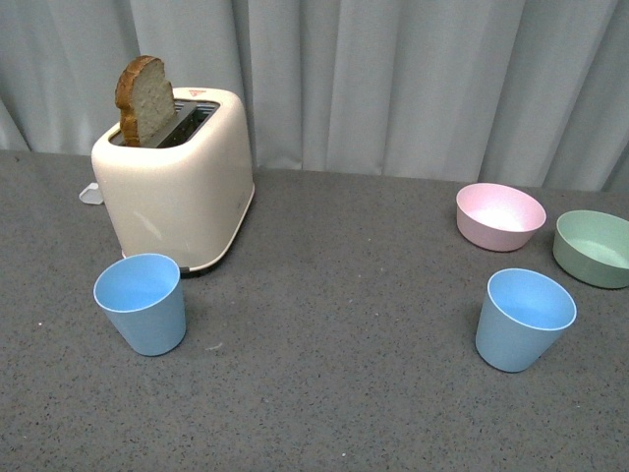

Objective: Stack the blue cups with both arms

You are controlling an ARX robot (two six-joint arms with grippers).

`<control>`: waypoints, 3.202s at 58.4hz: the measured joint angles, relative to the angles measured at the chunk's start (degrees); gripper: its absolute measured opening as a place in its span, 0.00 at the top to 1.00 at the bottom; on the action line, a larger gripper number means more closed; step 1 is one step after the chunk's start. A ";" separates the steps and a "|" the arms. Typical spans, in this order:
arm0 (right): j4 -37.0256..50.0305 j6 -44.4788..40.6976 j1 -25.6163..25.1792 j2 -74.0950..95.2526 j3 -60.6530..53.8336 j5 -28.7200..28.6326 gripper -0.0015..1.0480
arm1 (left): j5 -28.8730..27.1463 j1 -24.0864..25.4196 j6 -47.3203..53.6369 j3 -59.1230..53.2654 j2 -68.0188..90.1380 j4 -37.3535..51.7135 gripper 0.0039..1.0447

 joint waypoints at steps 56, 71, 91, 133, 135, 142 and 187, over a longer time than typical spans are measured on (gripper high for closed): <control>0.00 0.00 0.00 0.00 0.00 0.00 0.09 | 0.00 0.00 0.00 0.00 0.00 0.00 0.06; 0.00 -0.02 0.00 -0.02 0.00 -0.04 0.09 | -13.05 -3.65 -10.32 4.11 15.06 -6.67 0.06; 0.00 -0.02 0.00 -0.02 0.00 0.00 0.09 | -2.43 -3.78 -16.61 18.29 60.61 13.51 0.06; 0.00 -0.02 0.00 0.00 0.00 0.00 0.09 | 0.33 -3.15 -17.22 43.45 98.97 6.16 0.06; 0.00 -0.02 0.00 0.00 0.00 0.00 0.09 | 0.28 -3.13 -17.20 44.35 99.91 5.84 0.06; 0.00 -0.02 0.00 0.00 0.00 -0.02 0.09 | -0.48 -2.97 -17.22 47.47 103.73 4.61 0.06; 0.00 -0.02 0.00 0.00 0.00 0.00 0.09 | 2.82 -2.75 -21.14 53.75 112.63 0.98 0.77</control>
